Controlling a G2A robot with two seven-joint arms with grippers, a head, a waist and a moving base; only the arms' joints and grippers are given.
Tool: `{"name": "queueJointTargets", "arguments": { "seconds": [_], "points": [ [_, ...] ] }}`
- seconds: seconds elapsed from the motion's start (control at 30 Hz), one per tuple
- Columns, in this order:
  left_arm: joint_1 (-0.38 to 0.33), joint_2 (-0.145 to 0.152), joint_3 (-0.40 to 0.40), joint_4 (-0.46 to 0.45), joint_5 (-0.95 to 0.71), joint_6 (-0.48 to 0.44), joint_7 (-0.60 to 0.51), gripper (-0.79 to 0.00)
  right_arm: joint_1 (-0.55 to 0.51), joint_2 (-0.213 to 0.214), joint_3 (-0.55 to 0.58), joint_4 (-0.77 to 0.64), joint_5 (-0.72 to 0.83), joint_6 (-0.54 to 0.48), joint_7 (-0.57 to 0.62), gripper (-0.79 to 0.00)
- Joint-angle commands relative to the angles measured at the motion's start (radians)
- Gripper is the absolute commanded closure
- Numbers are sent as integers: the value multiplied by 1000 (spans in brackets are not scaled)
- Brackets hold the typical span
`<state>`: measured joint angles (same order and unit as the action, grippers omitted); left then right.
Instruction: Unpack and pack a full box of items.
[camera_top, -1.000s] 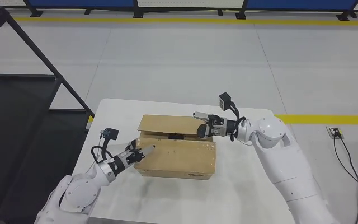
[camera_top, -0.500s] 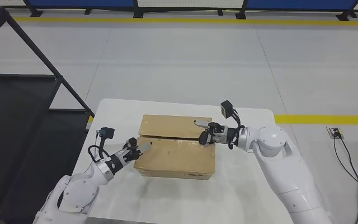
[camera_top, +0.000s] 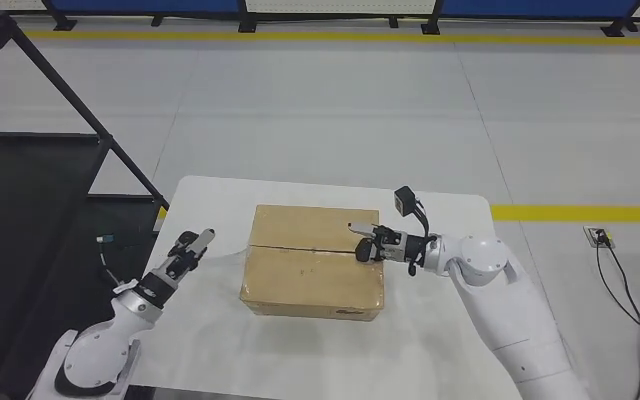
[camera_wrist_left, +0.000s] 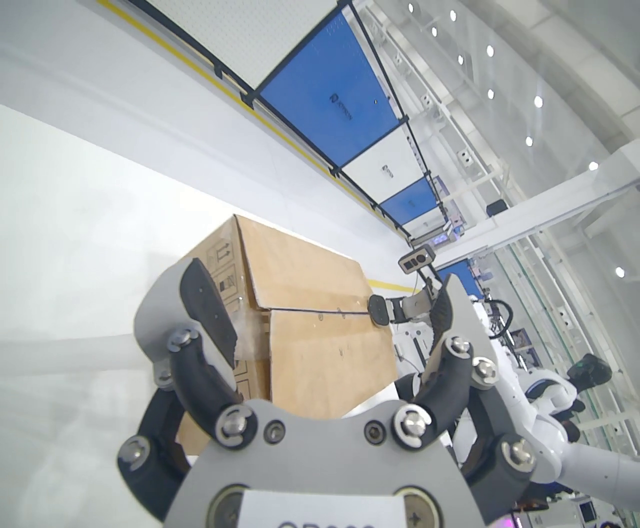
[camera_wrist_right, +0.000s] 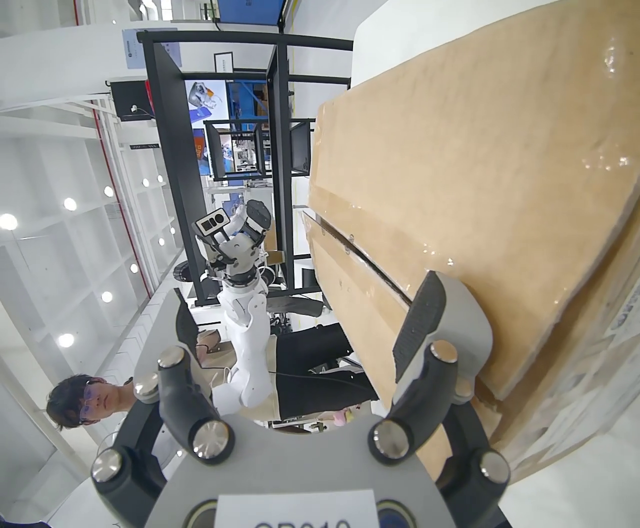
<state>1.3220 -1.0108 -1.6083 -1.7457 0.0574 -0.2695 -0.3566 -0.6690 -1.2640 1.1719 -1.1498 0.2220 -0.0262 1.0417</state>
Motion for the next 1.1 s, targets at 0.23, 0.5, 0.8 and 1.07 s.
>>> {"name": "queueJointTargets", "arguments": {
  "seconds": [0.23, 0.5, 0.8, 1.07],
  "points": [
    [35, -2, -30, -17, -38, 8, 11, -785, 8, -1, -7, 26, 14, -26, 0, -785],
    [35, -2, -30, -17, -38, 8, 11, -785, 8, -1, -7, 26, 14, -26, 0, -785],
    [35, -2, -30, -17, -38, 8, 11, -785, 8, -1, -7, 26, 14, -26, 0, -785],
    [35, -2, -30, -17, -38, 8, 11, -785, 8, -1, -7, 26, 14, -26, 0, -785]
  ]
}}
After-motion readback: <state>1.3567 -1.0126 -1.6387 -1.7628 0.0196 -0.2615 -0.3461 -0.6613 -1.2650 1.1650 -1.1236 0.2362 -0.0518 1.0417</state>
